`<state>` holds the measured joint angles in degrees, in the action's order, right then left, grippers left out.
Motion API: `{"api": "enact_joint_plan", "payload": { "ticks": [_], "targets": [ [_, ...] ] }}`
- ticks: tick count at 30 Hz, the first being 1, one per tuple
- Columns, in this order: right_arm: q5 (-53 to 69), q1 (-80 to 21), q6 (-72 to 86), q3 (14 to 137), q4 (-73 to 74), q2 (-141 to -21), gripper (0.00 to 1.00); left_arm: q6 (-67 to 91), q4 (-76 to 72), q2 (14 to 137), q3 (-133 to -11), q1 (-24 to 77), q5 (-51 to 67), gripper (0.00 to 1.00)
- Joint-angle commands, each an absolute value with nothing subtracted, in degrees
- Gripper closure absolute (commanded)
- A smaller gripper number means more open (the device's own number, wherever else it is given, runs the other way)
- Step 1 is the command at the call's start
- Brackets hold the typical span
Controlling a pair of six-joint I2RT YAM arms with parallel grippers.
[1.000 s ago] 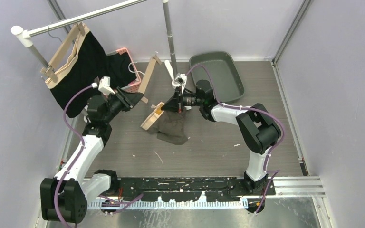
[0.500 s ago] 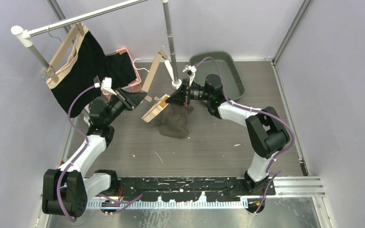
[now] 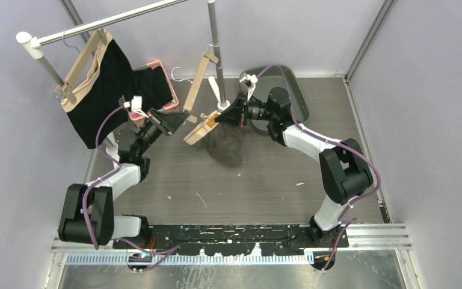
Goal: Clip the underwear to the hanger
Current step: Pick up the underwear from the center of the board, then adjust the hanger at the center of the board.
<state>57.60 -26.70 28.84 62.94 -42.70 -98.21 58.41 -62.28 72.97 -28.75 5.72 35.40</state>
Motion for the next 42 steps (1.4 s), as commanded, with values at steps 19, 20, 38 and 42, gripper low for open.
{"api": "enact_joint_plan", "payload": {
  "ticks": [19,20,38,42],
  "targets": [
    [56.4,-26.0,25.0,65.1,-37.7,-90.9,0.99,60.7,-73.4,73.2,-27.2,6.0,38.2,0.7],
    [56.3,-25.9,24.9,65.0,-37.7,-90.8,0.99,60.4,-72.9,73.2,-27.2,6.0,38.3,0.68],
    [55.4,-25.9,24.6,63.5,-36.6,-88.8,0.99,59.7,-69.6,69.2,-26.2,6.0,38.3,1.0],
    [54.1,-25.9,23.4,62.9,-33.3,-87.6,0.99,59.4,-68.4,68.7,-24.0,6.0,37.7,1.0]
  ]
}}
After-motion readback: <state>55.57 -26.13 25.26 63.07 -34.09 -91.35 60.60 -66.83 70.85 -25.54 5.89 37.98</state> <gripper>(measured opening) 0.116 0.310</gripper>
